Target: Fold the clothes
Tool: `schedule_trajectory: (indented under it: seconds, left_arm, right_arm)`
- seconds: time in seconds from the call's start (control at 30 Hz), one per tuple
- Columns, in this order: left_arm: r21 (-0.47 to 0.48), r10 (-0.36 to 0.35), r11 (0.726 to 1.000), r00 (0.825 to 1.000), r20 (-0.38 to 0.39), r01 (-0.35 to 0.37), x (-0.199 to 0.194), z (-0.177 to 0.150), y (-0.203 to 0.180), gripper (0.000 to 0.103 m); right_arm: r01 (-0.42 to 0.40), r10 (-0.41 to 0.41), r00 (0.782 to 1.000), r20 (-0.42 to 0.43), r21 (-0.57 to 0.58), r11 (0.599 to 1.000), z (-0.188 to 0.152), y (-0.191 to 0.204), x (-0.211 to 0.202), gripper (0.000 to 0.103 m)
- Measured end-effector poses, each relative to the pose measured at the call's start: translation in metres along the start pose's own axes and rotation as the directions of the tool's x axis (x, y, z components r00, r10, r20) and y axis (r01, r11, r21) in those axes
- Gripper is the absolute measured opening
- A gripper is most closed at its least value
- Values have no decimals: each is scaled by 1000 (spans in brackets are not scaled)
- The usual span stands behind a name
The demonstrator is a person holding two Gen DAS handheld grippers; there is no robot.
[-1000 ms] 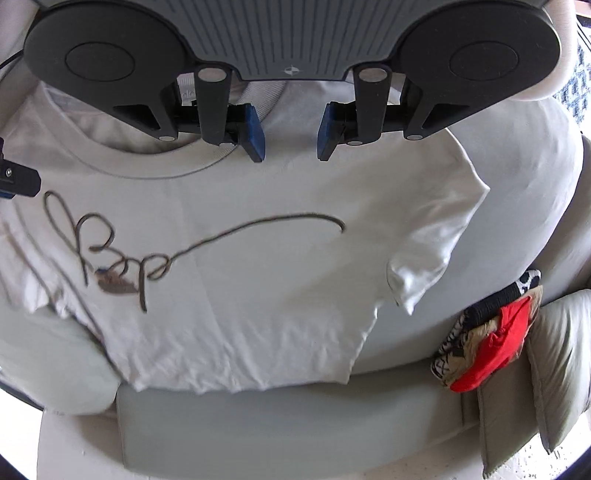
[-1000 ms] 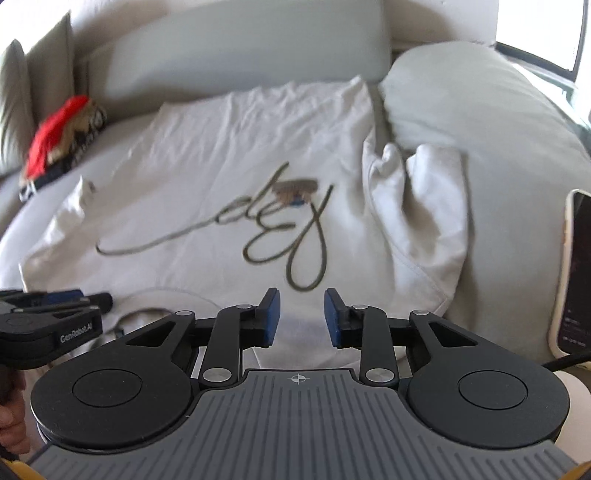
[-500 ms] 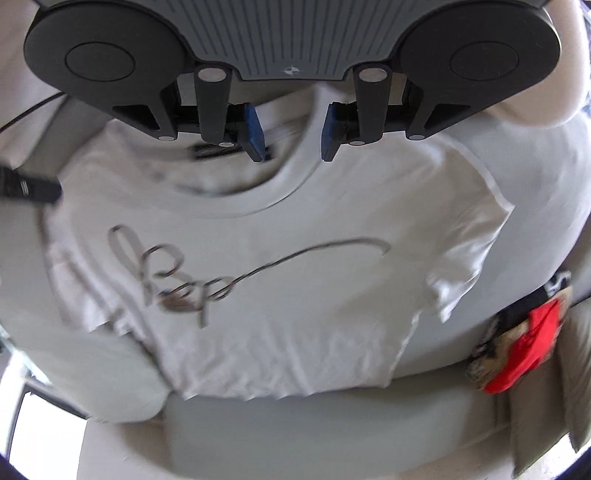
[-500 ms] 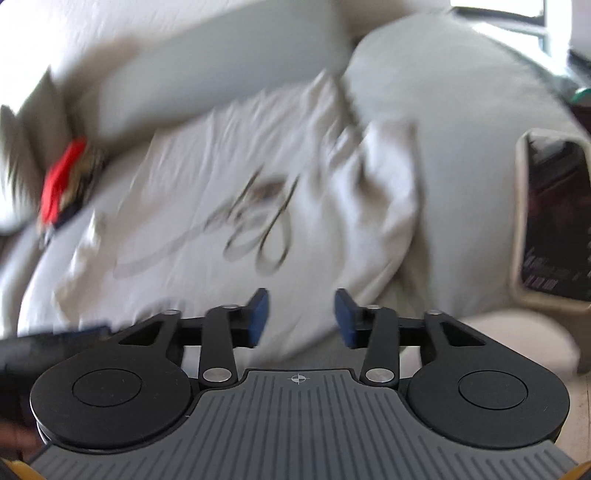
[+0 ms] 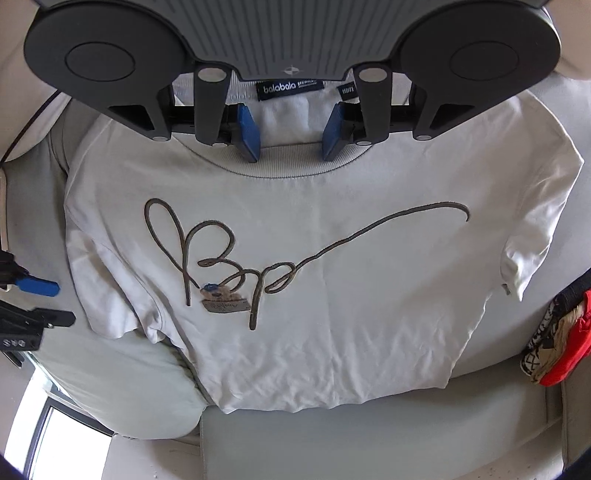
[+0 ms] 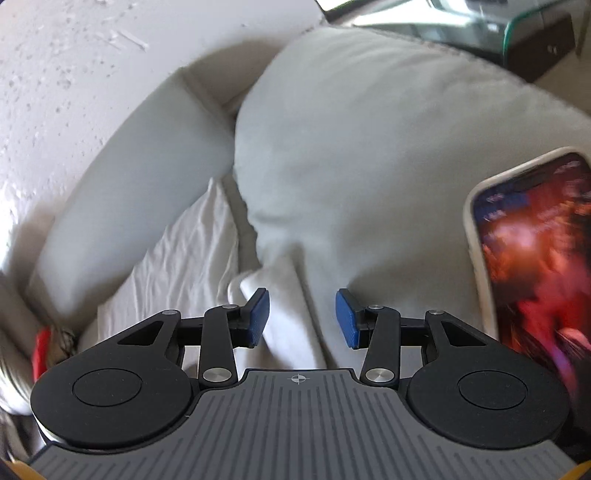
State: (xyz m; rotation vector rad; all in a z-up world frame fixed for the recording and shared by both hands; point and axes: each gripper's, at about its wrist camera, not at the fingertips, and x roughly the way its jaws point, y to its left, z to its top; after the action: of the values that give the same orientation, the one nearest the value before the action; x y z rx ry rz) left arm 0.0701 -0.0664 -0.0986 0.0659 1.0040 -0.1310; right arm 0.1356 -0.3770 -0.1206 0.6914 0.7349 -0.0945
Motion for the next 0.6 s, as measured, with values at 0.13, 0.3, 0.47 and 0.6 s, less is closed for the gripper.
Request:
schedule_trajectory:
  seconds: [0.13, 0.3, 0.47, 0.6]
  left_arm:
    - [6, -7, 1000, 1000, -1, 7, 0, 1, 1, 41]
    - [1, -17, 1000, 1000, 6, 17, 0, 1, 3, 41]
    - [6, -15, 1000, 1000, 12, 15, -1, -1, 2, 41]
    - [2, -13, 1000, 1000, 17, 13, 0, -2, 2, 41]
  right_arm:
    - [-12, 10, 999, -32, -54, 998, 9, 3, 21, 41]
    - [-45, 36, 996, -80, -120, 992, 13, 5, 39, 31]
    - [-47, 34, 997, -76, -174, 984, 6, 15, 39, 9]
    - [-55, 49, 998, -38, -182, 982, 0, 26, 25, 2]
